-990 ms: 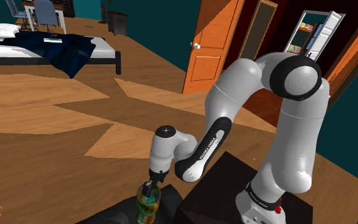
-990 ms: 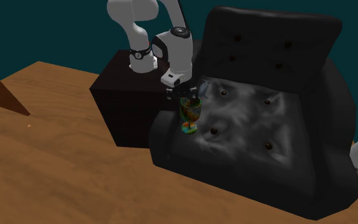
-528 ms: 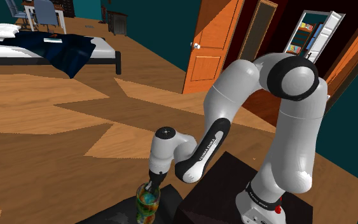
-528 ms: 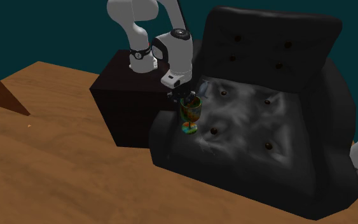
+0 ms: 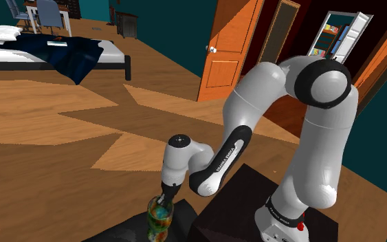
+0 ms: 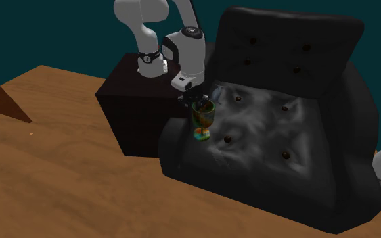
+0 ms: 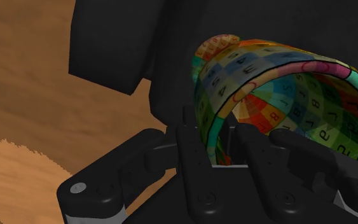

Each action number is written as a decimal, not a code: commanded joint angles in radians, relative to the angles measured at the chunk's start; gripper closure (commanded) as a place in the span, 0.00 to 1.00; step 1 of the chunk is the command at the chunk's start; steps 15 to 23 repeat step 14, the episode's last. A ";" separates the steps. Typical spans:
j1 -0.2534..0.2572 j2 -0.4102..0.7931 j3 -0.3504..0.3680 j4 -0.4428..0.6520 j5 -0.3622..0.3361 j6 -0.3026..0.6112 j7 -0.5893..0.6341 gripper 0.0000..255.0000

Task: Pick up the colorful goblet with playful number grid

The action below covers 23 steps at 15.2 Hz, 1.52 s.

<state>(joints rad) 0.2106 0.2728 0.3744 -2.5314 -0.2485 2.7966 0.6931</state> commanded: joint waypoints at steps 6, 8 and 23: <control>-0.050 -0.110 0.071 -0.013 0.116 -0.087 -0.085 1.00; -0.058 -0.141 0.086 -0.014 0.150 -0.114 -0.109 1.00; -0.067 -0.206 0.104 -0.012 0.215 -0.172 -0.155 1.00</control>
